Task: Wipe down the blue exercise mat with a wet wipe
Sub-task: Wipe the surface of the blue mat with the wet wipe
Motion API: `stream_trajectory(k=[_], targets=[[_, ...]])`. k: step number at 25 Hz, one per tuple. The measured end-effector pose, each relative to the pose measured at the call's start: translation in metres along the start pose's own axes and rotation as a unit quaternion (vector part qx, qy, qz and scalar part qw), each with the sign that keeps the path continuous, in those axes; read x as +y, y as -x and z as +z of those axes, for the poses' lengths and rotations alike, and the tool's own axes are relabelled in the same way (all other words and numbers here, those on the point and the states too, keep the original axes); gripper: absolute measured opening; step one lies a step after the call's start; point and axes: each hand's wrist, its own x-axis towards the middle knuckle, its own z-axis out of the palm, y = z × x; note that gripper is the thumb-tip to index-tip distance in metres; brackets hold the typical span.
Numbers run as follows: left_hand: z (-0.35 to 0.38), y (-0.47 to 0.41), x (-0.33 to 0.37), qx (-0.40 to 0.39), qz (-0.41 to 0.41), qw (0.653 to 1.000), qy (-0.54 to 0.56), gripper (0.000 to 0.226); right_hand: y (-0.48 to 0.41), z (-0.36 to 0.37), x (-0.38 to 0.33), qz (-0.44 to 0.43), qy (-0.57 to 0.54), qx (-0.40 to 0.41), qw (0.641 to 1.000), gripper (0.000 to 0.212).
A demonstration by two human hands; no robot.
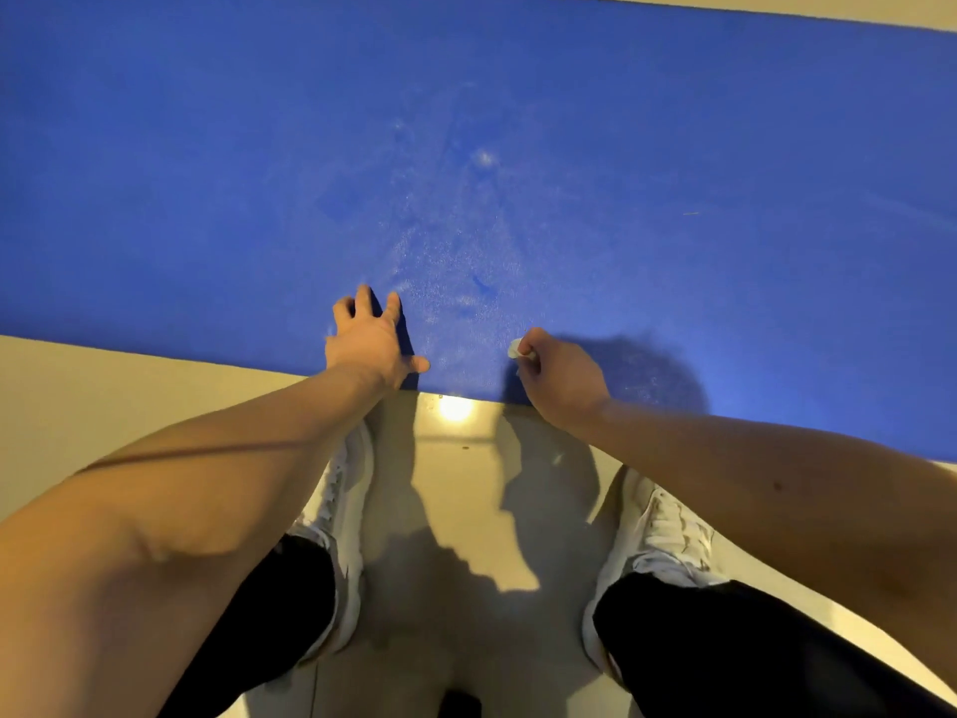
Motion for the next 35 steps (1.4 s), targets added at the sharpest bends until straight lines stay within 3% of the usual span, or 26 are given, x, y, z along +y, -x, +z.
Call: stream_trajectory(k=[3,5,10,14,17,19,21,23,25,28,29,32,35], targets=[[-0.001,-0.002,0.004,0.002,-0.006,1.0,-0.02,0.107,0.012,-0.003,-0.006,-0.025,0.032,0.016,0.999,0.013],[-0.003,-0.004,0.006,-0.002,-0.011,0.999,-0.033,0.107,0.012,0.0,-0.014,-0.068,0.09,0.051,0.992,0.029],[-0.007,-0.007,0.008,-0.007,-0.015,0.999,-0.042,0.107,0.008,0.013,-0.026,0.002,0.025,0.102,0.995,0.049],[-0.006,-0.004,0.005,-0.012,-0.013,0.999,-0.028,0.107,0.018,0.022,-0.035,0.026,-0.027,0.139,0.99,0.028],[-0.005,0.001,0.001,-0.014,-0.003,1.0,-0.023,0.101,0.014,0.04,-0.051,0.079,0.018,0.129,0.988,0.033],[-0.005,0.002,-0.01,-0.014,0.016,1.0,-0.009,0.092,0.008,0.064,-0.082,0.11,-0.063,0.155,0.98,0.035],[-0.005,0.003,-0.026,0.002,0.021,1.0,-0.001,0.081,-0.003,0.076,-0.114,0.059,-0.048,0.091,0.993,0.023],[-0.003,0.004,-0.041,0.018,-0.006,1.0,0.015,0.074,-0.006,0.079,-0.132,0.063,-0.059,0.043,0.995,0.028],[-0.001,0.007,-0.05,0.012,-0.034,0.999,0.024,0.073,-0.003,0.066,-0.129,0.043,-0.1,0.026,0.994,0.034],[-0.002,0.013,-0.05,0.001,-0.031,0.999,0.018,0.074,0.001,0.056,-0.1,-0.008,-0.047,0.033,0.998,0.031],[-0.003,0.014,-0.047,-0.003,-0.032,0.999,0.017,0.073,0.006,0.049,-0.096,0.012,-0.038,0.035,0.999,0.025],[-0.003,0.019,-0.039,-0.019,-0.033,0.999,0.01,0.065,0.014,0.039,-0.086,0.139,-0.17,0.068,0.973,0.021],[-0.001,0.023,-0.037,-0.042,-0.018,0.999,0.011,0.055,0.027,0.033,-0.085,0.148,-0.166,0.111,0.969,0.023]])
